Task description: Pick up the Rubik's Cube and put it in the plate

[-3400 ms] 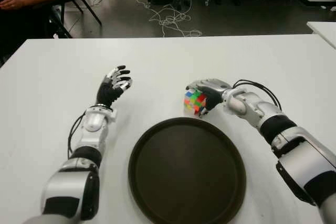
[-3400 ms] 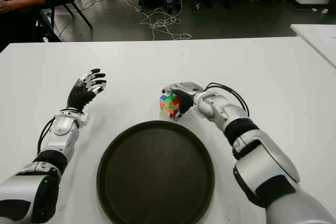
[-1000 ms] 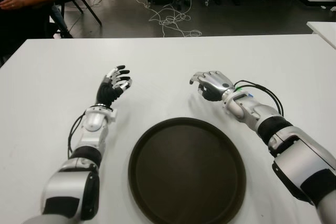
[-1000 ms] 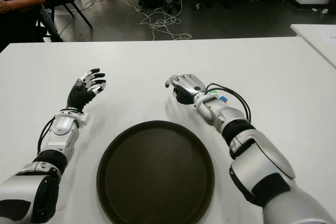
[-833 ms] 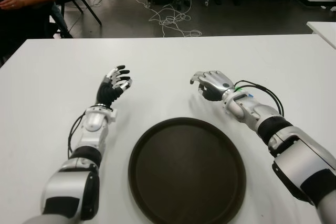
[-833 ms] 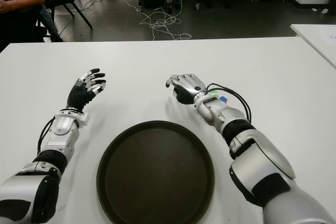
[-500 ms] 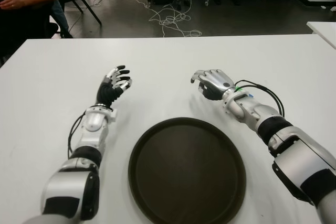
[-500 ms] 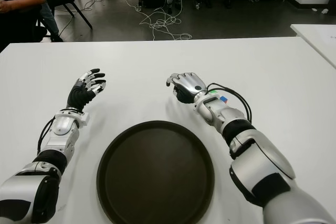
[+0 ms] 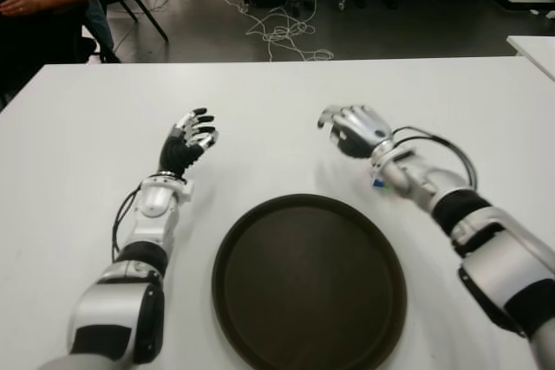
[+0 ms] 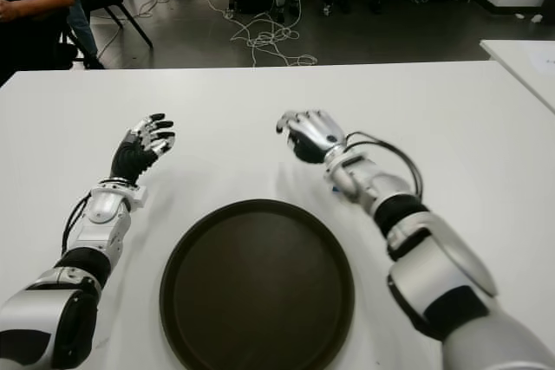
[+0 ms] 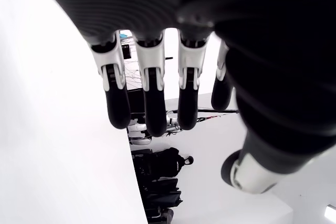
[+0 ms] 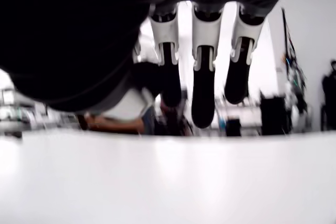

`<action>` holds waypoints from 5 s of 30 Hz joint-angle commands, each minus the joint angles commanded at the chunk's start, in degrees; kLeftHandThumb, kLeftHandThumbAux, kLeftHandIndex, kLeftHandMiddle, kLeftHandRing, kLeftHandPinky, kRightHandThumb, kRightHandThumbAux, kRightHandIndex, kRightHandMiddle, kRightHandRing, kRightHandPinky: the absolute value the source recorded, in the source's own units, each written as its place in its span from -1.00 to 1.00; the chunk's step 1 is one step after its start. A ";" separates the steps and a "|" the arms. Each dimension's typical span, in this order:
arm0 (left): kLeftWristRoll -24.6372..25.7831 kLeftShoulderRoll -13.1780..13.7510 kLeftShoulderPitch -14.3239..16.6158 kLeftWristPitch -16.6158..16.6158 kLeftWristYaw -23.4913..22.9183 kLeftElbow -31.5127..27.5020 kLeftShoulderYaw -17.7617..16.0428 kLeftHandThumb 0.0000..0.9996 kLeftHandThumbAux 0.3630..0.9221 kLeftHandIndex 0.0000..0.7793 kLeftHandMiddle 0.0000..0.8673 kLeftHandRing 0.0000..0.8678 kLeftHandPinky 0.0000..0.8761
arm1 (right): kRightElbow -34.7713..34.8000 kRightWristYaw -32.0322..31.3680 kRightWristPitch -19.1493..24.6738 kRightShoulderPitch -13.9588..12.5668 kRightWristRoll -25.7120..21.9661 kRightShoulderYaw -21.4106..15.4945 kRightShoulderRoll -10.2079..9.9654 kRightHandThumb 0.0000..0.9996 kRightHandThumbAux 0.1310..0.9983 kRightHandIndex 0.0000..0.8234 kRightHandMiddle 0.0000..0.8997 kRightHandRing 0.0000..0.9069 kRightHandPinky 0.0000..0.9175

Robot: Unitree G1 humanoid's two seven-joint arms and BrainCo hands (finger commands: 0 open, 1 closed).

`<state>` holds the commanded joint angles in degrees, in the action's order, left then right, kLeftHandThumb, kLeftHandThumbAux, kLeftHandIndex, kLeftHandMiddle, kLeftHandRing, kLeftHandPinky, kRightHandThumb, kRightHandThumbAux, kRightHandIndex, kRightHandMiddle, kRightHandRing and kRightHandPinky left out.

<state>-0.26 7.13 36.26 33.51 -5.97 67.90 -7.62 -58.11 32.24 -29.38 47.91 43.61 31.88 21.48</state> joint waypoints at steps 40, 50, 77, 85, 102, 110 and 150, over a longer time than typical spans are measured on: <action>-0.66 0.36 0.47 -0.87 1.14 0.51 0.20 -0.72 0.37 -0.53 -0.42 -0.44 -0.45 | 17.83 -6.39 -0.24 -19.99 -4.76 -13.25 11.52 -1.00 0.49 -0.95 -0.93 -0.96 -0.99; -0.75 0.45 0.37 -0.80 1.08 0.55 0.28 -0.69 0.39 -0.54 -0.43 -0.45 -0.44 | 13.78 -14.24 3.43 -17.94 -3.72 -11.13 9.68 -1.00 0.37 -0.87 -0.84 -0.84 -0.86; -0.73 0.49 0.29 -0.37 0.47 0.22 0.28 -0.69 0.40 -0.55 -0.45 -0.47 -0.47 | 17.15 -19.58 9.69 -18.31 -2.98 -10.35 8.85 -1.00 0.30 -0.60 -0.55 -0.55 -0.64; -0.65 0.42 0.42 -0.86 0.48 0.32 0.22 -0.70 0.39 -0.55 -0.43 -0.46 -0.45 | 16.25 -18.51 8.52 -17.91 -2.75 -9.54 8.82 -1.00 0.34 -0.58 -0.54 -0.55 -0.66; -0.26 0.42 0.48 -1.43 -0.10 0.16 -0.03 -0.70 0.42 -0.55 -0.43 -0.45 -0.42 | 16.10 -17.77 8.75 -17.81 -2.42 -9.06 8.35 -1.00 0.31 -0.56 -0.52 -0.52 -0.60; -0.39 0.41 0.49 -1.16 0.17 0.20 0.00 -0.69 0.45 -0.56 -0.44 -0.45 -0.42 | 14.91 -19.11 9.10 -17.33 -2.48 -8.48 7.59 -1.00 0.33 -0.58 -0.54 -0.55 -0.67; -0.65 0.99 0.27 -0.79 0.31 -0.05 0.09 -0.70 0.39 -0.53 -0.44 -0.46 -0.46 | 12.17 -24.44 8.90 -17.06 -4.30 -8.57 6.01 -1.00 0.31 -0.49 -0.48 -0.46 -0.55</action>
<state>-0.91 8.12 36.53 32.73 -5.66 67.85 -7.53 -45.94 7.80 -20.49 30.86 39.31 23.30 27.49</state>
